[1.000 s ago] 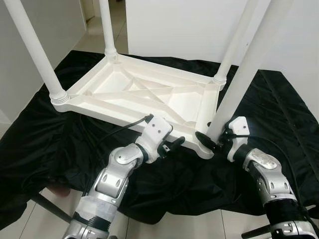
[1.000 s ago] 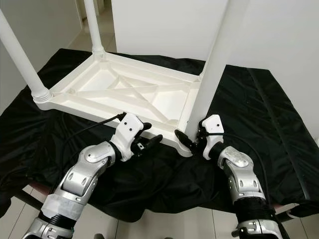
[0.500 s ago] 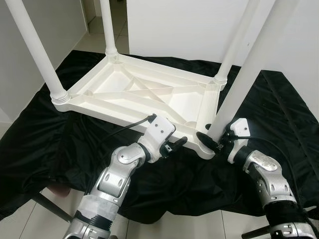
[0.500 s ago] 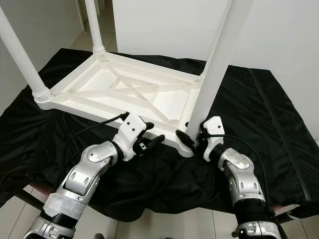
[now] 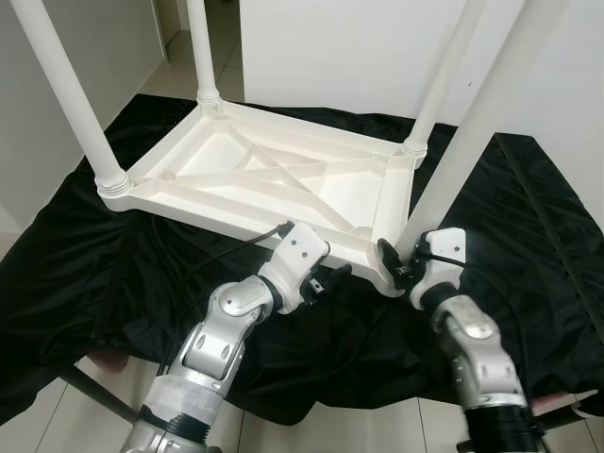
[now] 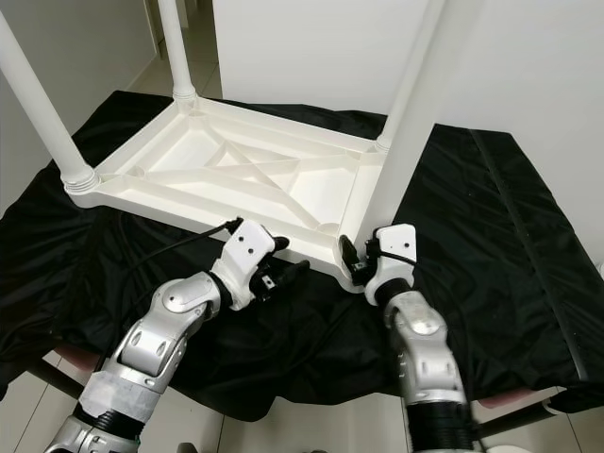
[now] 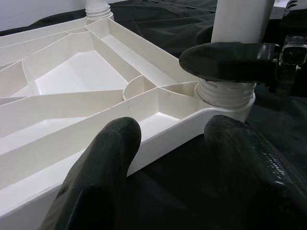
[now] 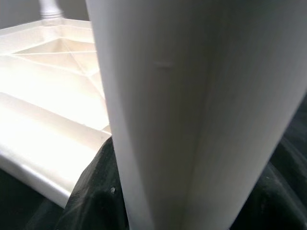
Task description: Building children table
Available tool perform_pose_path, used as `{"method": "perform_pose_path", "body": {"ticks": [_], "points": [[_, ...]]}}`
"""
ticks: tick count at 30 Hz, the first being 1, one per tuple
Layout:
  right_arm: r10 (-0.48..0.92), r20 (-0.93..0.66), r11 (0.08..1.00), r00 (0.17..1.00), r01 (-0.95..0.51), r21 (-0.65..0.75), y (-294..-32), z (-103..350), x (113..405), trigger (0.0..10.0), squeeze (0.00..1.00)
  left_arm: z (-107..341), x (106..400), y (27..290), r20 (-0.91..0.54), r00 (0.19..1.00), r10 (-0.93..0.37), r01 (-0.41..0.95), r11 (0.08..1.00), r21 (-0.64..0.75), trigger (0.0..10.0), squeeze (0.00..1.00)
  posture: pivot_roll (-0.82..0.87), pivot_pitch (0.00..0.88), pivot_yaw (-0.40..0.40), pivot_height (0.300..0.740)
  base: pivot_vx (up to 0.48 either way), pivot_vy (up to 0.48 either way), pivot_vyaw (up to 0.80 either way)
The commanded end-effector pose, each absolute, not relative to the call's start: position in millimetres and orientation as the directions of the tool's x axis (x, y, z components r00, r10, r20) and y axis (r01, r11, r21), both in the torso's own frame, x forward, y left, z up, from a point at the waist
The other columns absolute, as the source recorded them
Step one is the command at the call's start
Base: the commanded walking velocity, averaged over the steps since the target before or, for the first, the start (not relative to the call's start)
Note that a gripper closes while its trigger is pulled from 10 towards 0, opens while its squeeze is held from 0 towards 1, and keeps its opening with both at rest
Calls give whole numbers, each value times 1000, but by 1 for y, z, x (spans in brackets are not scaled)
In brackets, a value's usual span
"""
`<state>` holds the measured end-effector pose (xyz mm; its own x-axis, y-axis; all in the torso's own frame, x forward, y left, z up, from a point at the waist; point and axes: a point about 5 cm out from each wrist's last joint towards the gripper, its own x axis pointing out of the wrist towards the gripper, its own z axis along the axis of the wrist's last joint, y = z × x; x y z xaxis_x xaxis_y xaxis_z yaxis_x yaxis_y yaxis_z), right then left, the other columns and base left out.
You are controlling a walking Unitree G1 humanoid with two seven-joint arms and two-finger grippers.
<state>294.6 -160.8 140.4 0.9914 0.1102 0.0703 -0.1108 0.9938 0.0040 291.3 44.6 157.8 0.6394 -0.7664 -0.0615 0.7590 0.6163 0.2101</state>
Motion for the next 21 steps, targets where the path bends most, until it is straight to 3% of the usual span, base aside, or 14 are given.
{"method": "perform_pose_path", "body": {"ticks": [1,7,16,17,18,19,20,21], "points": [[-8,46,1000,999,7,25,-158,136,291,10000,0,156,292,48,-63,679,-731,725,655,214,10000,0,-10,62,-27,740,0,0,0],[-161,32,981,986,157,111,-144,133,286,10000,0,157,292,49,-62,687,-724,718,663,212,10000,0,-5,64,-20,740,0,0,0],[-109,53,985,993,101,140,-126,139,281,10000,0,154,293,48,-81,714,-695,697,697,168,10000,0,-7,68,-21,740,0,0,0],[-94,47,985,994,86,151,-120,140,279,10000,75,155,293,49,-76,718,-692,693,700,173,10000,0,-4,67,-23,740,0,0,0],[-94,47,985,994,86,151,-120,140,279,10000,75,155,293,49,-76,718,-692,693,700,173,10000,0,-4,67,-23,740,0,0,0],[-88,51,986,995,79,149,-119,141,279,10000,698,155,293,49,-78,719,-690,692,702,171,10000,0,-2,66,-24,740,0,0,0],[-68,58,985,996,58,162,-117,141,279,10000,1000,156,294,50,-74,721,-689,690,704,168,10000,0,-2,66,-24,740,0,0,0],[-68,58,985,996,58,162,-117,141,279,10000,1000,156,294,50,-74,721,-689,690,704,168,10000,0,-2,66,-24,740,0,0,0]]}}
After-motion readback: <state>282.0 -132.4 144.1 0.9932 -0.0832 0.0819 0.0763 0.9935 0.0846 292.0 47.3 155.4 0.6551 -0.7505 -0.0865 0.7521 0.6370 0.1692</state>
